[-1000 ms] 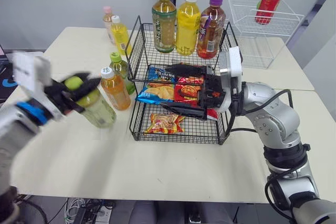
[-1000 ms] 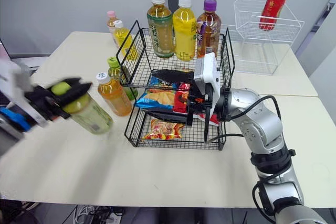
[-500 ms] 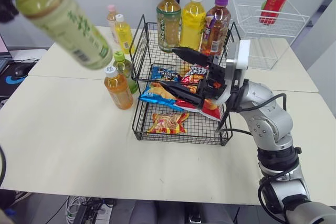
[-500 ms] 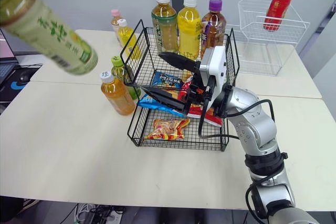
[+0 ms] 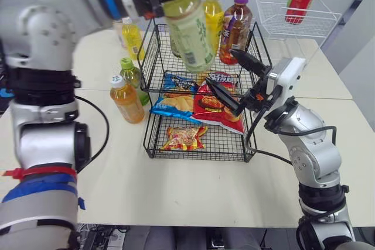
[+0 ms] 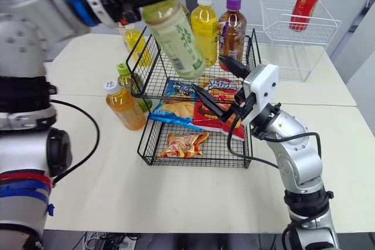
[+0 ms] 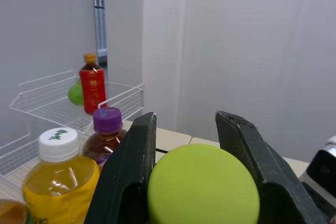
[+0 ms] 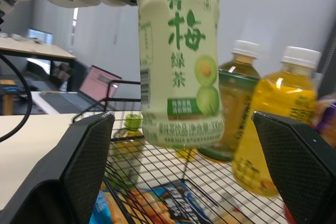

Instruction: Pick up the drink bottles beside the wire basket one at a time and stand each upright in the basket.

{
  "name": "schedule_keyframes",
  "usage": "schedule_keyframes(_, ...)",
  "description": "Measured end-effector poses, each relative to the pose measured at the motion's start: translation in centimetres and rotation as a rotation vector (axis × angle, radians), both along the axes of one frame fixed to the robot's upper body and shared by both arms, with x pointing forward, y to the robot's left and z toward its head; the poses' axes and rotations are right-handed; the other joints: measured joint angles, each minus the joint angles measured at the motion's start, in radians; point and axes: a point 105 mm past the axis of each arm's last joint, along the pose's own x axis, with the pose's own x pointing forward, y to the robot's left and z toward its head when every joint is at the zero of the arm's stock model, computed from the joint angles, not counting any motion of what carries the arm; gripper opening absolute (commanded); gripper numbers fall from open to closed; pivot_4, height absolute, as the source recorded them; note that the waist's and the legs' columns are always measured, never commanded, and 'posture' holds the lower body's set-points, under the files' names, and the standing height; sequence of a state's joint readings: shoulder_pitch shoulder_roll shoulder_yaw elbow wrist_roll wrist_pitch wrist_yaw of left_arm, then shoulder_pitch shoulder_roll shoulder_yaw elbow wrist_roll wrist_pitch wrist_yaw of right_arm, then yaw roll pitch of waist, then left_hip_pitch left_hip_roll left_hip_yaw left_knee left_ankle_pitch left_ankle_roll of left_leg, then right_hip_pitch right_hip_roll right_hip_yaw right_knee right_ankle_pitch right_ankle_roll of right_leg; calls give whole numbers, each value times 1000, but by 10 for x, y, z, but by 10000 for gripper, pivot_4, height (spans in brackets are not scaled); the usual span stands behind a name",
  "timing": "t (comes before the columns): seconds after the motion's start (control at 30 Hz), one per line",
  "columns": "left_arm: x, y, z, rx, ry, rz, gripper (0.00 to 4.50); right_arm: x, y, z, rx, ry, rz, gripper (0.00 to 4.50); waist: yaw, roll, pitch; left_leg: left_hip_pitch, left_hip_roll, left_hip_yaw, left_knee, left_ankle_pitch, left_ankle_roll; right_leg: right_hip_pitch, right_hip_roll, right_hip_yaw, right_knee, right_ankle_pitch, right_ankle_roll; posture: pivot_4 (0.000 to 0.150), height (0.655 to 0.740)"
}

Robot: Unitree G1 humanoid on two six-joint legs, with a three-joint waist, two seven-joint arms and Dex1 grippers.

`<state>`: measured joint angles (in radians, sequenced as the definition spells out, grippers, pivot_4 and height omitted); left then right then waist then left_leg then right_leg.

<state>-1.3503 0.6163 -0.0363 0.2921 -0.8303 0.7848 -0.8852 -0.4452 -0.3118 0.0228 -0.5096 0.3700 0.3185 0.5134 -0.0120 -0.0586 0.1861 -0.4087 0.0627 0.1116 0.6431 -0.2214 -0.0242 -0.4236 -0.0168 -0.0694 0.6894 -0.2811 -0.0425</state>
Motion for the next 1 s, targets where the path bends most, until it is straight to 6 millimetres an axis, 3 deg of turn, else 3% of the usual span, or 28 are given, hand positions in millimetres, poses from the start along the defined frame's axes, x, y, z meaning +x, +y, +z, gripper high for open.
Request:
schedule_keyframes(0.23, 34, -37, -28, 35, -24, -7, 13987, -10, -14, -6, 0, -10, -132, 45000, 1, 1, 1, 0, 0, 0, 2, 0, 0, 0, 0, 0, 1, -1, 3, 1500, 7400)
schedule_keyframes(0.53, 39, -73, -39, 81, -61, -93, 13987, -13, -20, -6, 3, -18, -200, 45000, 2, 1, 0, 0, 0, 0, 2, 0, 0, 0, 0, 0, 1, -1, 3, 1500, 7400)
schedule_keyframes(0.83, 40, -76, -34, 88, -102, -107, 43492, -13, -22, -6, 2, -16, -212, 45000, 2, 1, 0, 0, 0, -1, 2, 0, 0, 1, 1, 0, 1, -1, 3, 1500, 7400)
schedule_keyframes(1.0, 36, -67, -21, 25, -109, -113, 44638, -13, -20, -5, 2, -18, -203, 45000, 1, 1, 0, 0, 0, -1, 3, 0, 0, 1, 1, 0, 1, -1, 3, 1500, 7400)
